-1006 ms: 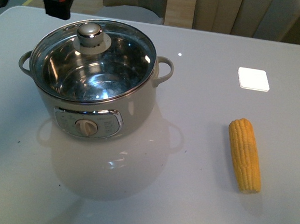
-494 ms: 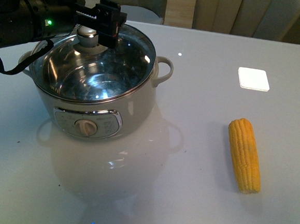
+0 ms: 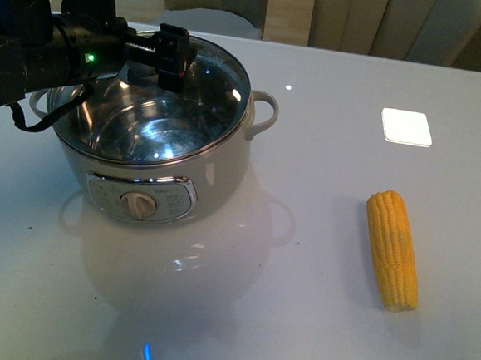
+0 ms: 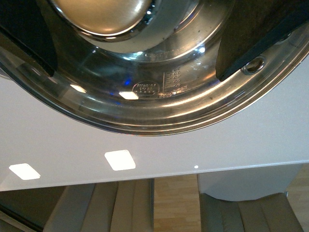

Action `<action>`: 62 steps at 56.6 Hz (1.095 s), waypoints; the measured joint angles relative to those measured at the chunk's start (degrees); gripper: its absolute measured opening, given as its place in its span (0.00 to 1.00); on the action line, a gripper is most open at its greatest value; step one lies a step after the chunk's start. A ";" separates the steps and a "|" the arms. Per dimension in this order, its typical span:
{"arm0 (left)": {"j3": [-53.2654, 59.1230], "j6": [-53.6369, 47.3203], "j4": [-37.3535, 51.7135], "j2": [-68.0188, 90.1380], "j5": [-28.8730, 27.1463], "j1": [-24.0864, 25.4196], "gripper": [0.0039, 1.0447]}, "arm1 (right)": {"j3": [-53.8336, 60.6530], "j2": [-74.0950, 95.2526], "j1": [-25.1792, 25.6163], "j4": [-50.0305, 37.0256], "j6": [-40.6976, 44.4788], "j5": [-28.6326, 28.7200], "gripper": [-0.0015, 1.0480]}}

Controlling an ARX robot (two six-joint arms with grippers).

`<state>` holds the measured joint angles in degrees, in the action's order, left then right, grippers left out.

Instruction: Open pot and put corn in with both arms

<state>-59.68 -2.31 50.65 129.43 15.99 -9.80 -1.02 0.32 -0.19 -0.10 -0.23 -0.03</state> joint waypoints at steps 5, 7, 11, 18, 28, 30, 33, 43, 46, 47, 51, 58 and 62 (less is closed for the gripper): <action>-0.42 0.11 -0.02 0.61 -0.13 0.13 0.94 | 0.00 0.00 0.00 0.02 0.00 0.00 0.92; -0.46 0.17 -0.02 0.83 -0.15 0.13 0.94 | 0.00 0.00 0.00 0.00 0.02 0.00 0.92; -0.59 0.07 0.02 1.05 -0.15 0.09 0.94 | 0.00 0.00 0.00 0.00 0.00 -0.02 0.92; -0.61 -0.02 0.17 1.16 -0.33 0.00 0.84 | 0.00 0.00 0.00 0.00 0.02 -0.02 0.92; -0.61 0.04 0.39 1.18 -0.68 -0.59 0.57 | 0.00 0.00 0.00 0.00 0.02 0.00 0.92; -0.61 -0.85 0.46 1.18 -0.70 -0.66 0.53 | 0.00 0.00 0.00 0.02 0.00 0.00 0.92; -0.63 -1.05 0.50 1.18 -0.61 -0.92 0.43 | 0.00 0.00 0.00 0.00 0.00 -0.02 0.92; -0.68 -1.29 0.02 1.22 -1.22 -1.29 0.38 | 0.00 0.00 0.00 0.00 0.00 0.00 0.92; -0.72 -1.31 -0.09 1.22 -1.44 -1.36 0.38 | 0.00 0.00 0.00 0.00 0.02 0.00 0.92; -0.72 -1.31 -0.13 1.18 -1.51 -1.36 0.38 | 0.00 0.00 0.00 0.02 0.00 0.00 0.92; -0.72 -1.36 -0.52 0.92 -1.95 -1.46 0.38 | 0.00 0.00 0.00 0.02 0.02 -0.02 0.92; -0.72 -1.51 -1.20 0.33 -2.58 -1.68 0.38 | 0.00 0.00 0.00 0.00 0.00 0.00 0.92; -0.72 -1.60 -1.68 -0.15 -2.93 -1.84 0.38 | 0.00 0.00 0.00 0.00 0.00 0.00 0.92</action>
<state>-60.40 -3.90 48.97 129.27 13.06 -11.64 -1.02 0.32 -0.19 -0.10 -0.23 -0.03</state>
